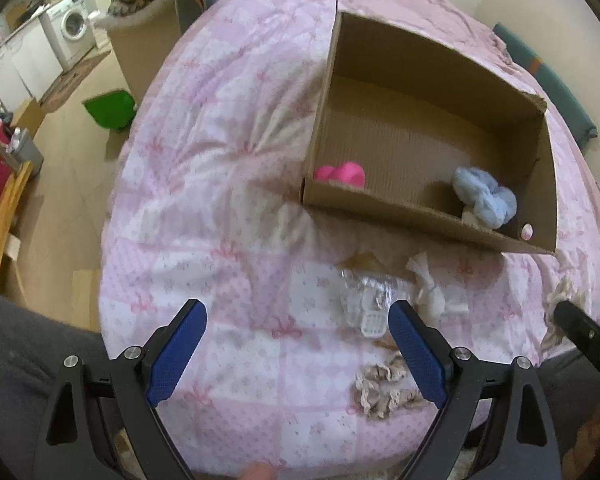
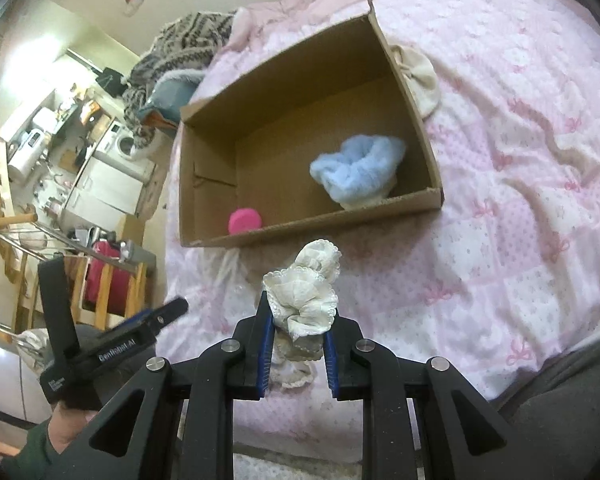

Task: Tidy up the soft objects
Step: 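Grasp the cream scrunchie with the right tool while the left tool grasps the beige lace scrunchie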

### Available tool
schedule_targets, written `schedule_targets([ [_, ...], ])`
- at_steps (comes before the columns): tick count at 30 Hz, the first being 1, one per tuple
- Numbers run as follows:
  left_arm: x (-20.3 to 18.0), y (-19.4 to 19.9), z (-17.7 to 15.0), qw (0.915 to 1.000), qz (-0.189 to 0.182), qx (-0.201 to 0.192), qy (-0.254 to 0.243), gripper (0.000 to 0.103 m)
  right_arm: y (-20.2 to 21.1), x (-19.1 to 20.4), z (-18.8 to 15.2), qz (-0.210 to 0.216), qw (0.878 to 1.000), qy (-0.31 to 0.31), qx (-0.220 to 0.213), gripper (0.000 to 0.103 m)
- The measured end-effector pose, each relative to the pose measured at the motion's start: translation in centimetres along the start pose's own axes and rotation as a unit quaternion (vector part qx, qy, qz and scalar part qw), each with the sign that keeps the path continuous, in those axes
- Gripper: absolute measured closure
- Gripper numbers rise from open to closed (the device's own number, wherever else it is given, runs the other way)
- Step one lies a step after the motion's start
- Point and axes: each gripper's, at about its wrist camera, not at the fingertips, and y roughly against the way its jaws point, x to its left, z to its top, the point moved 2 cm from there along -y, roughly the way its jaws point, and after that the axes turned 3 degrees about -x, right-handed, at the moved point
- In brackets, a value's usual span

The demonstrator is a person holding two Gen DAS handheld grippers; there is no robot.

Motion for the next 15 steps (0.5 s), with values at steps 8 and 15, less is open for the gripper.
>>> schedule_targets([
  [8, -3.3, -3.0, -4.2, 0.9947, -0.035, 0.092, 0.029, 0.012, 0.4, -0.8, 0.3, 0.010, 1.000, -0.019, -0.016, 0.080],
  [15, -7.0, -5.9, -6.1, 0.9915, -0.043, 0.122, 0.008, 0.012, 0.4, -1.5, 0.4, 0.019, 0.999, -0.035, -0.012, 0.080],
])
